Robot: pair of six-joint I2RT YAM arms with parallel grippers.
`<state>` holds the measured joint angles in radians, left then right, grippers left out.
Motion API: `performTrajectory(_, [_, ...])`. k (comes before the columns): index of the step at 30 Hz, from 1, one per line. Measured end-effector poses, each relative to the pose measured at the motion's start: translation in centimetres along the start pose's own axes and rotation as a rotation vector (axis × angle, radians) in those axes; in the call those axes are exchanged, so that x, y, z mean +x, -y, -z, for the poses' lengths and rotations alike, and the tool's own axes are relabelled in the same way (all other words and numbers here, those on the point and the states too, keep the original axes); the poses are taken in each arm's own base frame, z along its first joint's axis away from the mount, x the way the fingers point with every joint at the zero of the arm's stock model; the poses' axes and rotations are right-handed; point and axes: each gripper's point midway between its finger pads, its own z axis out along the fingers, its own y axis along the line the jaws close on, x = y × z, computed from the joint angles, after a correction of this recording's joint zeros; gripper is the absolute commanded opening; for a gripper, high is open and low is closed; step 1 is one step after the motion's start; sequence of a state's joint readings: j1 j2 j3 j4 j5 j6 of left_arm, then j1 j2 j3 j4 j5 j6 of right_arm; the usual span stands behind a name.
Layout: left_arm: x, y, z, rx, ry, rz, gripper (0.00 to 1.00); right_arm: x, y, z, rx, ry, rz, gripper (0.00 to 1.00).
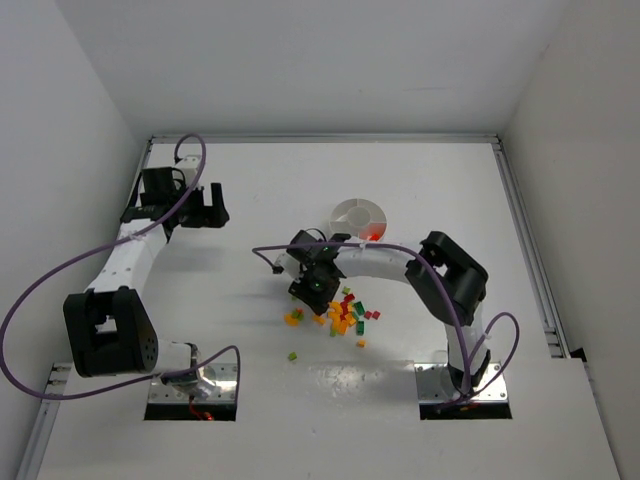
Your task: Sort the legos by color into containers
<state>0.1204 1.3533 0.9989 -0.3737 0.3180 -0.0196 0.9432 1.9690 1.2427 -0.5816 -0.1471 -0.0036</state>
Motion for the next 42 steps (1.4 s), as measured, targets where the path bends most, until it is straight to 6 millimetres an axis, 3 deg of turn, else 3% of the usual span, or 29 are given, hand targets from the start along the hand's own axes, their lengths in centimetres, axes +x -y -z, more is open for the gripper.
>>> performTrajectory(16, [0.3,-0.5,0.0,-0.009,-0.009,0.000,0.99,-3.1,-1.6,-1.1,-0.044,0.030,0.043,0.40])
performTrajectory(27, [0.3,-1.1,0.2,-0.021,-0.008,0.006,0.99,-3.7,-3.2,-1.4,-0.069,0.029,0.078,0.40])
performTrajectory(42, [0.6,-1.6,0.3,-0.027,-0.018,0.006,0.99,-4.9,-2.9,-1.9,-0.055,0.041,0.082,0.32])
